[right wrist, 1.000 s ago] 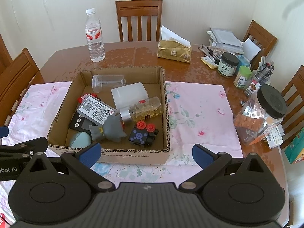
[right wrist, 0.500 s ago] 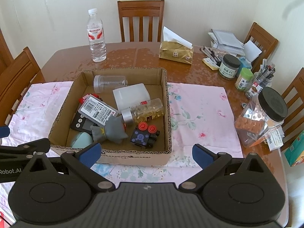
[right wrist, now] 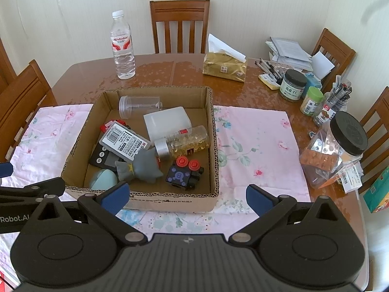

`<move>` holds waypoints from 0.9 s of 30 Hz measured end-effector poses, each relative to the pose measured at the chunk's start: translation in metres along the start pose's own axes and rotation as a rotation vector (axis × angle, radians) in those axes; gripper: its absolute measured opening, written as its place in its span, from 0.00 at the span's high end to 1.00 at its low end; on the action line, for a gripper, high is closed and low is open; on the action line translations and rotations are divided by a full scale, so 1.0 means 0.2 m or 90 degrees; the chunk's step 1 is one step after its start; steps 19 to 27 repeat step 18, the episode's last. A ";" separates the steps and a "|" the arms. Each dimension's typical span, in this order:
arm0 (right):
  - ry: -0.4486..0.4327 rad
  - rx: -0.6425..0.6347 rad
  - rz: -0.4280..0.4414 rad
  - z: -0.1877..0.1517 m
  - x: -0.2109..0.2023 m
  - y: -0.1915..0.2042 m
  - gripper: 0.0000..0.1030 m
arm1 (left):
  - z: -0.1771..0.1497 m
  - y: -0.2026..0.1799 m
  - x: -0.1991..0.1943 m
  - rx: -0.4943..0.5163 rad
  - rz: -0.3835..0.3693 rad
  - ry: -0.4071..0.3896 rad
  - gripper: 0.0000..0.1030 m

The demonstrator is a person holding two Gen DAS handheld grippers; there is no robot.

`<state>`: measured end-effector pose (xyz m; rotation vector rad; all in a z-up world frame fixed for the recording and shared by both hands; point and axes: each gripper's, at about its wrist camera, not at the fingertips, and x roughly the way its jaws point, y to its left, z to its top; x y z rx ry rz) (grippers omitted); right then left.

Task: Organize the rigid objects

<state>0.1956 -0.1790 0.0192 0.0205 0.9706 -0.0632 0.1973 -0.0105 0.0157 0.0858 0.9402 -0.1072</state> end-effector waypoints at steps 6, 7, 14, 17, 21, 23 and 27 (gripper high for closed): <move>0.000 -0.001 0.003 0.00 0.00 0.00 0.00 | 0.01 0.00 0.00 -0.002 0.002 -0.002 0.01; 0.000 -0.001 0.002 0.01 0.00 0.00 0.00 | 0.01 0.00 -0.01 -0.002 0.001 -0.003 0.01; 0.001 -0.004 0.003 0.01 0.00 0.01 0.00 | 0.01 0.01 -0.01 -0.003 0.002 -0.002 0.01; 0.001 -0.004 0.003 0.02 0.00 0.01 0.00 | 0.01 0.01 -0.01 -0.004 0.001 -0.003 0.01; 0.000 -0.004 0.003 0.02 0.00 0.01 0.00 | 0.01 0.01 -0.01 -0.004 0.001 -0.002 0.01; 0.000 -0.004 0.003 0.02 0.00 0.01 0.00 | 0.01 0.01 -0.01 -0.004 0.001 -0.002 0.01; 0.000 -0.004 0.003 0.02 0.00 0.01 0.00 | 0.01 0.01 -0.01 -0.004 0.001 -0.002 0.01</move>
